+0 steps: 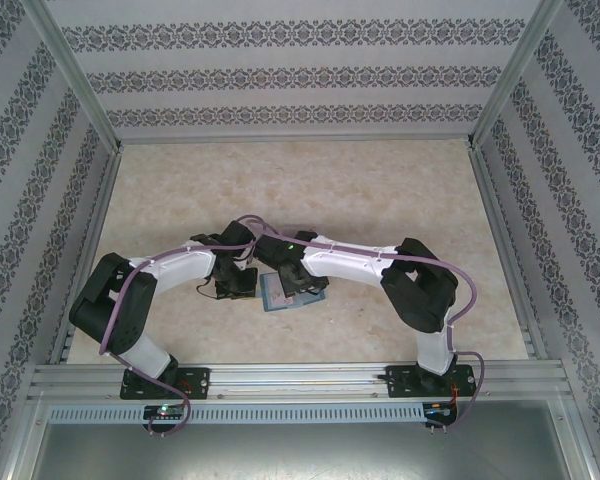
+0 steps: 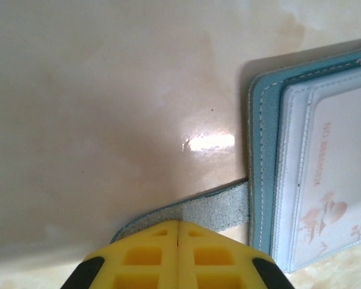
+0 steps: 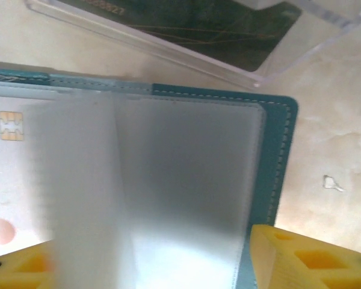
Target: Take the credit cards out of the card holder
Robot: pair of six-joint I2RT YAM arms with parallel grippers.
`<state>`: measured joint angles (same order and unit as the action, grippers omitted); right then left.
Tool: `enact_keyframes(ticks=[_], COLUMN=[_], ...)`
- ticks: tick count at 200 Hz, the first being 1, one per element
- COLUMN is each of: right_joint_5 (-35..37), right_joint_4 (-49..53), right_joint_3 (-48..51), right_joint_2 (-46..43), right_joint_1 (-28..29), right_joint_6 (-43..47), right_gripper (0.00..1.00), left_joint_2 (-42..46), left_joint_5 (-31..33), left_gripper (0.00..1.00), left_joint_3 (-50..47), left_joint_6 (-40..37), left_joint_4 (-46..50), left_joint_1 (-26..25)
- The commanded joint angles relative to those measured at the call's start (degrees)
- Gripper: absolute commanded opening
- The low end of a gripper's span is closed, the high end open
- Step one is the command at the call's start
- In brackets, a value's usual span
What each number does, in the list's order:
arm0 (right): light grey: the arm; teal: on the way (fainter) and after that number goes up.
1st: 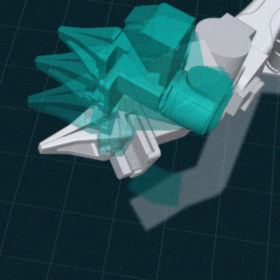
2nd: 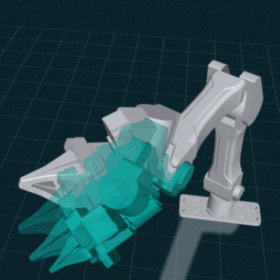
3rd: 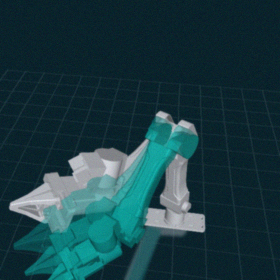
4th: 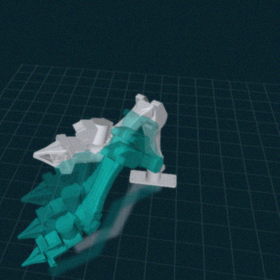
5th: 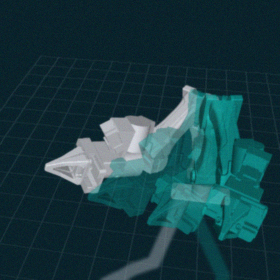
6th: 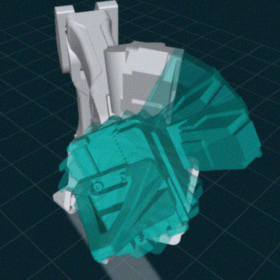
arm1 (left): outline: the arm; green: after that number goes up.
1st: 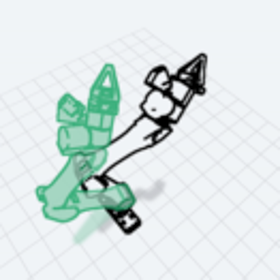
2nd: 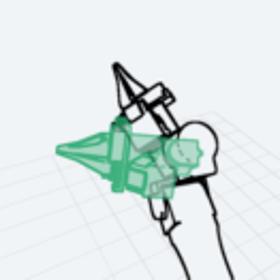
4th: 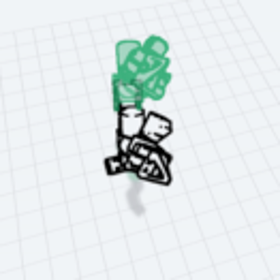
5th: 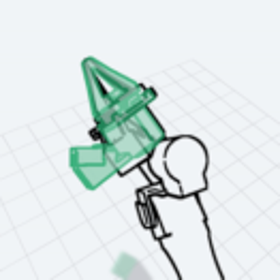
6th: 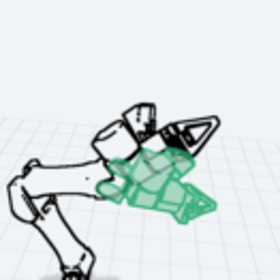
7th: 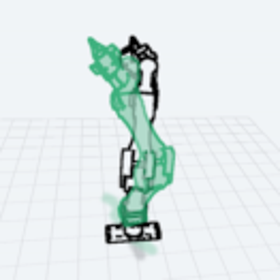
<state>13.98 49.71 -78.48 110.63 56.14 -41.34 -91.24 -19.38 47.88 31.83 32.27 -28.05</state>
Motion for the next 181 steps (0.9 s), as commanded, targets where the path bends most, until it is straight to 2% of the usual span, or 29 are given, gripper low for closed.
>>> enact_keyframes(ticks=[1,71,109,153,181], right_joint_5=[3.59,0.96,0.07,-5.72,-10.02], right_joint_4=[2.61,-0.9,-2.3,-7.11,-11.29], right_joint_3=[1.18,5.0,6.11,7.97,9.24], right_joint_2=[0.62,0.65,-3.03,-7.72,-9.61], right_joint_1=[0.46,-0.15,-0.15,-1.03,-1.94], right_joint_6=[1.54,1.09,0.58,-0.62,-1.37], right_gripper=[0.62,0.63,0.62,0.61,0.56], left_joint_2=[-1.57,-1.13,0.65,2.7,2.82], left_joint_5=[-0.25,-0.85,-2.95,-6.06,-8.35], left_gripper=[0.08,0.08,0.08,0.08,0.08], left_joint_3=[0.01,0.16,1.41,3.05,3.32], left_joint_6=[-1.25,-0.85,0.06,2.16,4.21], left_joint_4=[0.36,0.6,0.51,-0.78,-3.25], left_joint_1=[-0.42,-0.43,-0.53,-0.87,-1.57])
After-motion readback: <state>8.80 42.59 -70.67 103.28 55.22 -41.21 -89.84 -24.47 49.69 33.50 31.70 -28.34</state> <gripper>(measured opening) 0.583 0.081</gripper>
